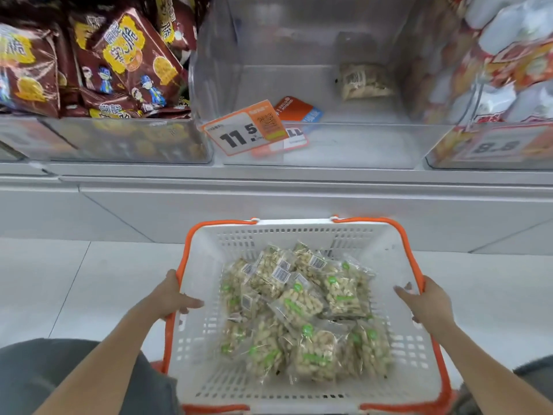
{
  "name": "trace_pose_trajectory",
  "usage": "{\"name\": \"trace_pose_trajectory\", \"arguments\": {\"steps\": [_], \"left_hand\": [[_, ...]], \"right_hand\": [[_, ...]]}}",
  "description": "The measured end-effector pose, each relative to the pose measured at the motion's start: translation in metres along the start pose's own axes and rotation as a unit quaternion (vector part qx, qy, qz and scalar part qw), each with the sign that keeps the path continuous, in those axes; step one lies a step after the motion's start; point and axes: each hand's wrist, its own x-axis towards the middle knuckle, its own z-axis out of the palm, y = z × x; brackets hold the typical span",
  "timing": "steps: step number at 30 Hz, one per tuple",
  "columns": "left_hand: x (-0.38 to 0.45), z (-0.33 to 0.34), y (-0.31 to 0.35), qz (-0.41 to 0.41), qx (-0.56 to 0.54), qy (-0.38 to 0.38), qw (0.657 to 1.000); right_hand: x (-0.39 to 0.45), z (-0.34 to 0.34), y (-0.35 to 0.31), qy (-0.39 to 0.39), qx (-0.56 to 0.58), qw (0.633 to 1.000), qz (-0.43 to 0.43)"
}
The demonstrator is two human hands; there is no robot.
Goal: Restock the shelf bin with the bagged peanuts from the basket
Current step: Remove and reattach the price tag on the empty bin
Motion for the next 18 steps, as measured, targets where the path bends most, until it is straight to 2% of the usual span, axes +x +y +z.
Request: {"name": "trace_pose_trajectory", "arguments": {"steps": [4,10,14,18], "left_hand": [[-0.008,0.012,-0.003,0.075,0.020,0.044,0.996],[-0.006,0.017,0.004,0.160,0.027,0.095,0.982],[-0.001,0.023,0.006,0.166,0.030,0.097,0.981],[0.006,0.027,0.014,0.104,0.106,0.092,0.985]], "right_hand": [[-0.003,-0.003,-0.003,-0.036,-0.047,0.993,-0.103],[-0.002,-0.006,0.016,-0.008,-0.097,0.977,-0.190],[-0.005,-0.014,0.024,-0.033,-0.134,0.972,-0.191],[0.004,-0.010,0.018,-0.021,-0.196,0.962,-0.191]]}}
